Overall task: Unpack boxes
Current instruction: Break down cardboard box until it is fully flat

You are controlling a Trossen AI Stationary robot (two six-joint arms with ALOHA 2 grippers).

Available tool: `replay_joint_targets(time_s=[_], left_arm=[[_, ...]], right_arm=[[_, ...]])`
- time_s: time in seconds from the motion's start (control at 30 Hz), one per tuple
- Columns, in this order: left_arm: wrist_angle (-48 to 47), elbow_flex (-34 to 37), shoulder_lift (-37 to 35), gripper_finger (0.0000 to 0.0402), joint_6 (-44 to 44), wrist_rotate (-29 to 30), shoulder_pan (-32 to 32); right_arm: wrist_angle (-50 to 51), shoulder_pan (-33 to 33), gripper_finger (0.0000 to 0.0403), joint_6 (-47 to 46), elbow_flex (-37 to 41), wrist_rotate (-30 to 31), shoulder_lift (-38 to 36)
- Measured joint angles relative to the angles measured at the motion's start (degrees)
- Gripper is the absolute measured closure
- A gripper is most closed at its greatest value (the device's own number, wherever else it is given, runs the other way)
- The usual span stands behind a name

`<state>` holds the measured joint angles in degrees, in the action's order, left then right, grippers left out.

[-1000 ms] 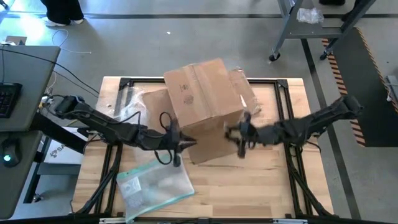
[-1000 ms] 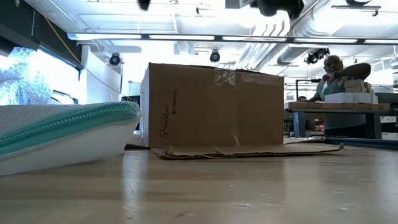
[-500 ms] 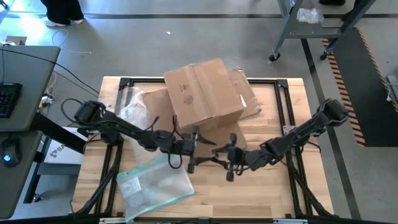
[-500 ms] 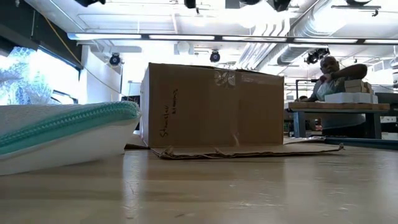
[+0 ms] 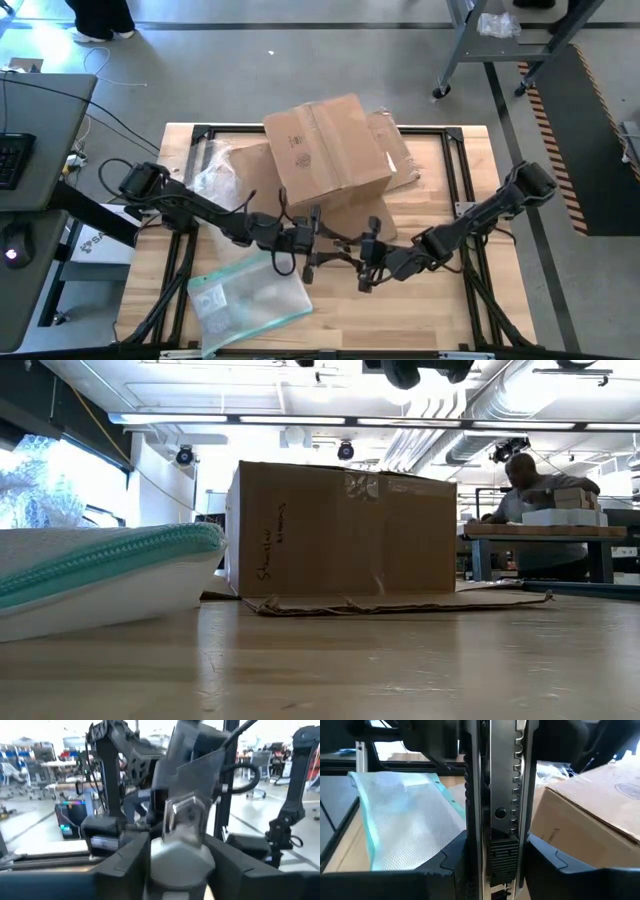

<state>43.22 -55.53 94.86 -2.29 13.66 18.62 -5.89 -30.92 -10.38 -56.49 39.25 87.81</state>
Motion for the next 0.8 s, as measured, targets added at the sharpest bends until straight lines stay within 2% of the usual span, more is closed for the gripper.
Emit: replay_joint_targets(time_s=[0.07,0.27,0.33,0.47,0.57,0.7,0.8], left_arm=[[-1.4,0.0,-0.2,0.0285,-0.4,0.2,0.0],[-2.6,0.0,-0.3,0.0288,-1.1,1.9,1.6],[-3.2,0.0,-0.7,0.0288,-1.1,3.6,2.2],[-3.9,0.1,-2.0,0.0289,-2.7,5.7,4.3],[-3.8,0.1,-2.9,0.0289,-3.3,6.2,5.2],[-3.1,0.1,-3.3,0.0289,-4.0,6.5,6.0],[-3.0,0.1,-3.3,0.0289,-4.1,7.6,6.6]], right_arm=[[-0.1,-0.2,0.0280,-1.0,0.0,0.4,0.0],[1.9,-0.3,0.0279,-2.0,0.0,-0.8,0.0],[3.0,-0.3,0.0252,-0.5,0.0,-0.8,0.0],[4.1,-0.3,0.0143,1.4,-0.1,-2.0,0.0],[2.8,-0.3,0.0085,-0.2,-0.1,-1.6,0.0],[-6.7,-0.3,0.0065,2.9,1.1,-1.9,2.5],[-11.9,-1.1,0.0089,6.1,1.1,-1.6,4.3]])
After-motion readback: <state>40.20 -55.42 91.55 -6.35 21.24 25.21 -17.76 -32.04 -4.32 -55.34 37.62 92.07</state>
